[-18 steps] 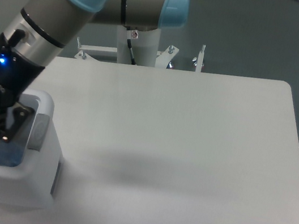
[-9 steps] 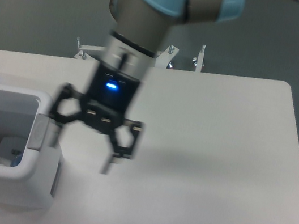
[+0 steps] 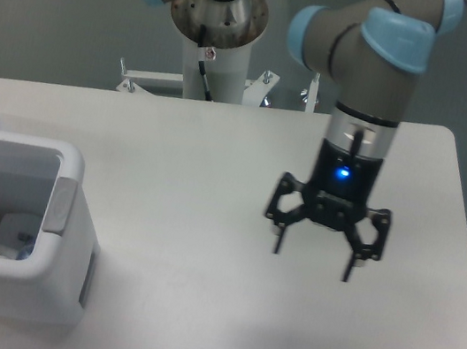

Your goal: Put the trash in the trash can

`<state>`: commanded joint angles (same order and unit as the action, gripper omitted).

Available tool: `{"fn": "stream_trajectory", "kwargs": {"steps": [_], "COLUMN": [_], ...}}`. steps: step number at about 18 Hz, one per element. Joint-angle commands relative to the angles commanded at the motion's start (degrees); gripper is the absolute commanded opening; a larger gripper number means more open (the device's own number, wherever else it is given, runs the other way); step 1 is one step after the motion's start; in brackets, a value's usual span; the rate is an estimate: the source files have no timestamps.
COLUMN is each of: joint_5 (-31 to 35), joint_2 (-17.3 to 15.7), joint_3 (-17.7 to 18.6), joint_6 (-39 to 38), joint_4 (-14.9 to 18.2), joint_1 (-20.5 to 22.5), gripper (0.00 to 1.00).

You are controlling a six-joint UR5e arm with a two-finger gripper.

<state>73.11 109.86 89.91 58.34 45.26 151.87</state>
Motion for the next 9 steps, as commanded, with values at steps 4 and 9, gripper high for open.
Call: {"fn": "stream_trajectory", "kwargs": {"steps": [4, 9], "joint_5": [8.7, 15.0], "joint_2": [2.1, 2.4], "joint_3": [0.3, 0.6], "joint_6": [10.0, 16.5], "joint_4": [1.3, 3.6], "joint_1": [0.2, -0.3], "gripper": [1.00, 1.00]}}
